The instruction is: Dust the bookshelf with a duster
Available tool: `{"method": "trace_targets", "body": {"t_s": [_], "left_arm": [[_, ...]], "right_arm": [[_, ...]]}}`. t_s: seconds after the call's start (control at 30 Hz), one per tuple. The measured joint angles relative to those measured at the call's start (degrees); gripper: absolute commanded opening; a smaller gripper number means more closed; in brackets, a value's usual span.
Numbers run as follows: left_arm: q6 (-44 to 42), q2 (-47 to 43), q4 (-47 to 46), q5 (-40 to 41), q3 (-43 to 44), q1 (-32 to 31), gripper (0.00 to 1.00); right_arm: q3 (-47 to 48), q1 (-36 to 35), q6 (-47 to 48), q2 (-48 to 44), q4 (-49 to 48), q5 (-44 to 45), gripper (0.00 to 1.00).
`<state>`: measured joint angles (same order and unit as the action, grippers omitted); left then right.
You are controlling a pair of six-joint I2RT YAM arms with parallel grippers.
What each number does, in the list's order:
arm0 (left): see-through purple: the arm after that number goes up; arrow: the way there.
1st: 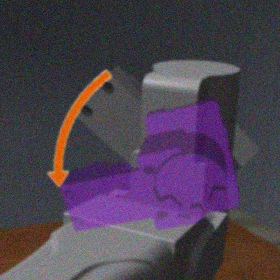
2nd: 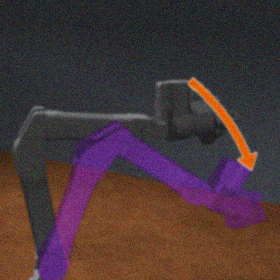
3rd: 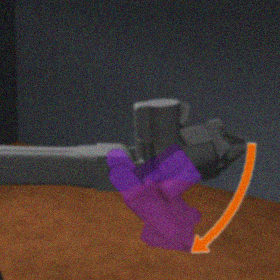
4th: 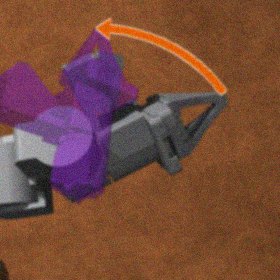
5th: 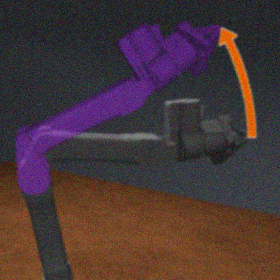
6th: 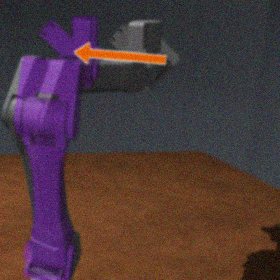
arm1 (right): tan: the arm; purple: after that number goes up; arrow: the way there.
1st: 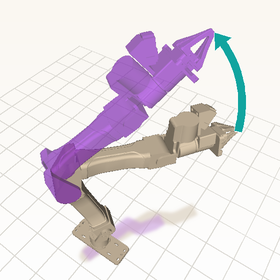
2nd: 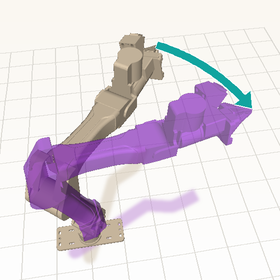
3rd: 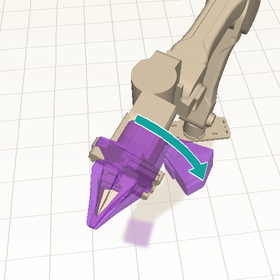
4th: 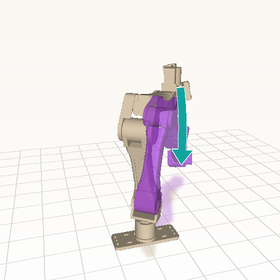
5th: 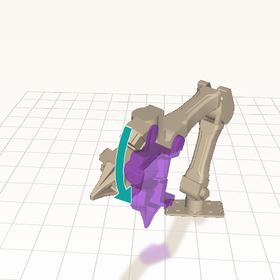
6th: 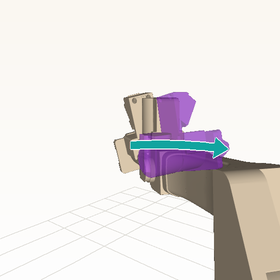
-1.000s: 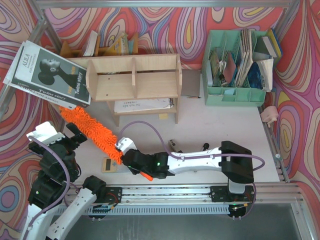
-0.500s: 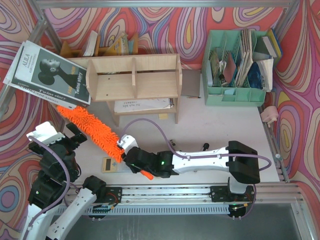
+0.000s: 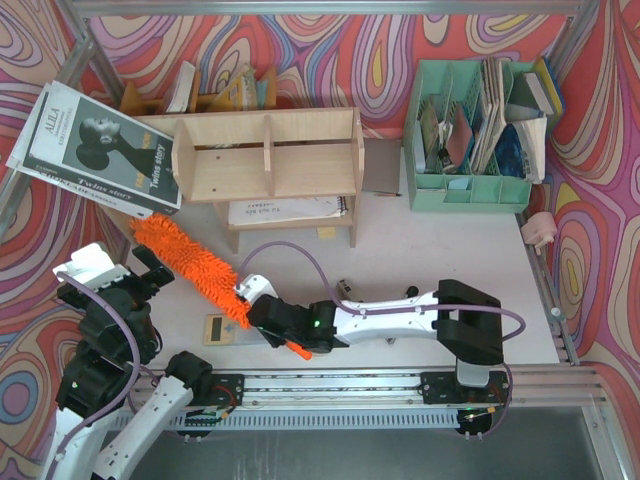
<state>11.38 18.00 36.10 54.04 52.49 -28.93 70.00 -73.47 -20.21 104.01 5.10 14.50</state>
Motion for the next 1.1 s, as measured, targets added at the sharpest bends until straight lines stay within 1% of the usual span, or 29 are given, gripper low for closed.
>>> {"method": "trace_targets", "body": {"t_s": [0.1,0.3,0.4,0.87,1.1], "left_arm": [[0.00,0.00,-0.02,0.00,0.00,0.00,0.99],[0.00,0.02,-0.02,0.00,0.00,0.00,0.99],[0.00,0.04,-0.02,0.00,0.00,0.00,0.99],[0.00,0.07,-0.02,0.00,0.00,0.00,0.99],[0.00,0.07,-0.02,0.00,0.00,0.00,0.98]], "right_arm": [[0.02,0.04,0.04,-0.68,-0.15,0.04,0.00],[-1.20,0.00,0.42,-6.60,-2.40,0.02,0.00],[-1.18,0.02,0.46,-7.48,-4.02,-0.26,0.00],[-0.92,0.04,0.28,0.20,-2.14,-2.19,0.00],[1.27,0.13,0.24,2.43,0.00,-2.21,0.00]]}}
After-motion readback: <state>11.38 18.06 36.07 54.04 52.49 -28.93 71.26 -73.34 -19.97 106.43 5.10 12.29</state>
